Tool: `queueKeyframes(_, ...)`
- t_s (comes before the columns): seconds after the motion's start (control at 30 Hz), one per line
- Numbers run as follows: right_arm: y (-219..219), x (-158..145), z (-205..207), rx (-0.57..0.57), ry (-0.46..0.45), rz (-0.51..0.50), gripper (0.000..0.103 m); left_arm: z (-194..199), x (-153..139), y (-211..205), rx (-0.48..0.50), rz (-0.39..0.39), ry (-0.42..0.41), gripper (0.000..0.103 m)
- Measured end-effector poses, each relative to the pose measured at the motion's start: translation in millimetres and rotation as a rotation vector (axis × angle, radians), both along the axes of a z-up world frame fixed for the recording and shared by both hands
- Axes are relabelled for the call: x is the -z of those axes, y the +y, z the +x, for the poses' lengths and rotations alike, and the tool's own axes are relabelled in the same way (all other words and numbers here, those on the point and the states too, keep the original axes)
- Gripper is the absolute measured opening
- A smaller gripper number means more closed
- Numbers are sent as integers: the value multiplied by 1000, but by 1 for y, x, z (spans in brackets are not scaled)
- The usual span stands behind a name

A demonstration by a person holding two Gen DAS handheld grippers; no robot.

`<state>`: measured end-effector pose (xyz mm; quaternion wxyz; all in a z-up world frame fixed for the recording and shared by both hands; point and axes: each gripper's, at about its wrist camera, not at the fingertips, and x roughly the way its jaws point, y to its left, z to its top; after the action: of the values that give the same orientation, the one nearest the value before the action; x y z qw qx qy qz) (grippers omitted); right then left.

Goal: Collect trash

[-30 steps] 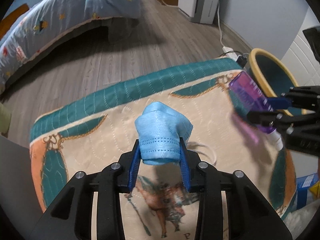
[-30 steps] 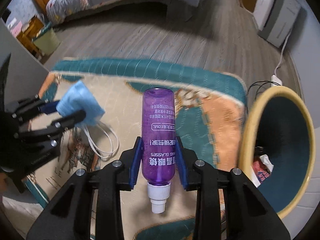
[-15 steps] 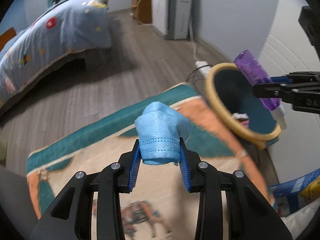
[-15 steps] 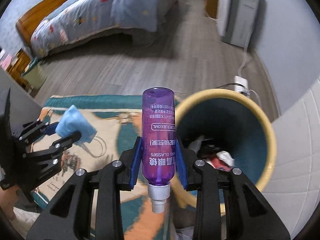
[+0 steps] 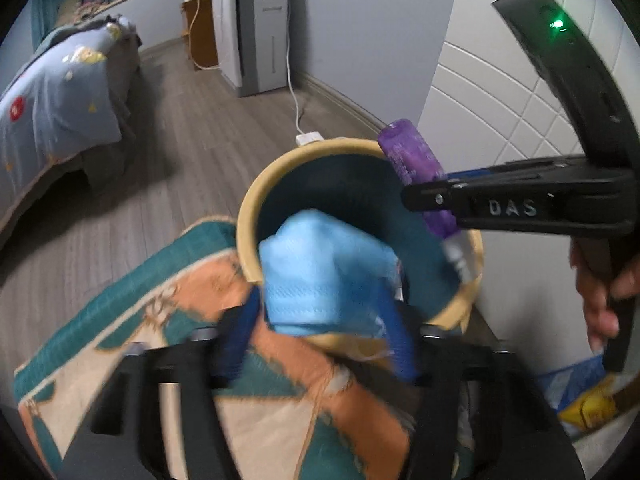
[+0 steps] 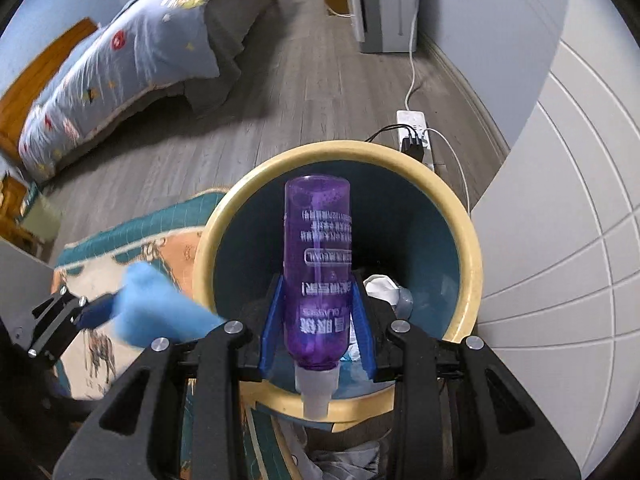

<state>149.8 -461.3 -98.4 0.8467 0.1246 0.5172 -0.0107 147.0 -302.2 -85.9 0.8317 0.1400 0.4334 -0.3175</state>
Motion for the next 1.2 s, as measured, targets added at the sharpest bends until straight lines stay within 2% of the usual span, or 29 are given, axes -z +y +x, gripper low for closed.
queueKeyframes(0.03,-5,-1,0,12,-7,-5,42,3,1,-5,-8,15,-15,77)
queueKeyframes(0.07,-9,-2,-1,22,-14,-13,43,4,2,-7,-10,22,-17,77)
queueKeyframes(0.2,-19,-5,-8,41,-17,-2,43,-1,-4,-1,-31,31,-9,78)
queueKeyframes(0.23,-21,-9,-12,41,-18,-7,47,-2,-8,0,-36,33,-13,81)
queueKeyframes(0.27,-21,-14,-17,44,-24,-11,57,-6,-15,4,-42,31,-23,84)
queueKeyframes(0.33,-22,-25,-30,60,-42,-3,68,-18,-30,12,-59,22,-45,96)
queueKeyframes(0.4,-22,-38,-44,73,-60,4,69,-29,-43,18,-73,10,-58,96)
queueKeyframes(0.47,-18,-49,-58,83,-80,-6,83,-43,-57,25,-92,11,-71,98)
queueKeyframes(0.67,-5,-67,-105,98,-102,-68,97,-75,-83,39,-110,27,-125,98)
queueKeyframes(0.9,0,-72,-140,135,-120,-116,97,-93,-93,55,-207,72,-159,98)
queueKeyframes(1.03,3,-70,-141,147,-156,-159,97,-92,-91,60,-217,27,-193,98)
queueKeyframes(1.13,5,-67,-138,143,-174,-221,97,-84,-87,60,-212,2,-168,98)
queueKeyframes(1.2,4,-68,-138,143,-195,-220,97,-82,-88,60,-205,5,-180,98)
